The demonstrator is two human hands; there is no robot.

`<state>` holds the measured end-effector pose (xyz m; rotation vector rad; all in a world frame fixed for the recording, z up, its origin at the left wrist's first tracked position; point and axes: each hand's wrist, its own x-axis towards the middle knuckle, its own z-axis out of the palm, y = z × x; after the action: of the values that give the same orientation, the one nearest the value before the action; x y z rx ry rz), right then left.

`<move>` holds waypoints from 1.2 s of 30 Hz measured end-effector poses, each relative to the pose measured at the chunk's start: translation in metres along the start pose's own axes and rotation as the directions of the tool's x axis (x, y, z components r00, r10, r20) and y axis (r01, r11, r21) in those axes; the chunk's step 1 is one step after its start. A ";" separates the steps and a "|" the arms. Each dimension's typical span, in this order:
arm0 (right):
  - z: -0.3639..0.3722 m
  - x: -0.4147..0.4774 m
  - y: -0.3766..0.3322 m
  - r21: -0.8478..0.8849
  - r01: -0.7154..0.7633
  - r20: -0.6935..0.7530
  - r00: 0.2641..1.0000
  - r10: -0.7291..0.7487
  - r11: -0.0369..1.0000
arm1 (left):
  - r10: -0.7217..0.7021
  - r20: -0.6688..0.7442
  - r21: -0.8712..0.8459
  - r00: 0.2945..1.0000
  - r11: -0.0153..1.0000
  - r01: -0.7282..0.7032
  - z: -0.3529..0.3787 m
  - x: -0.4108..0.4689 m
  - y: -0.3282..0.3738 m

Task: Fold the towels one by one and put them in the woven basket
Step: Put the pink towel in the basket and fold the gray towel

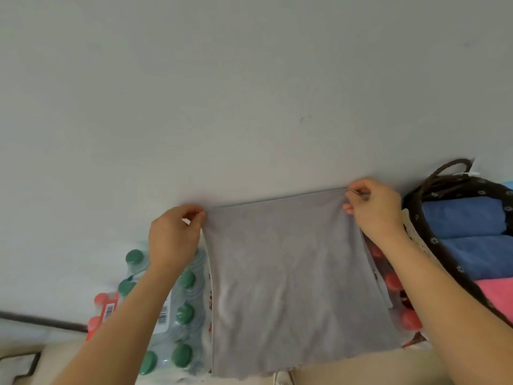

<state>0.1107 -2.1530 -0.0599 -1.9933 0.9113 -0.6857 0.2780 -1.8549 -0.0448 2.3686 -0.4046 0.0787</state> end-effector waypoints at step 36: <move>-0.069 -0.191 0.051 -0.402 0.263 0.261 0.951 -0.165 0.877 | -0.260 0.388 -0.554 0.884 0.701 0.449 -0.025 -0.214 -0.054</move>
<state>-0.0699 -2.0529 -0.0928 -2.5409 0.7591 -0.3869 0.0935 -1.7434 -0.0975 1.7298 -0.0589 -0.5175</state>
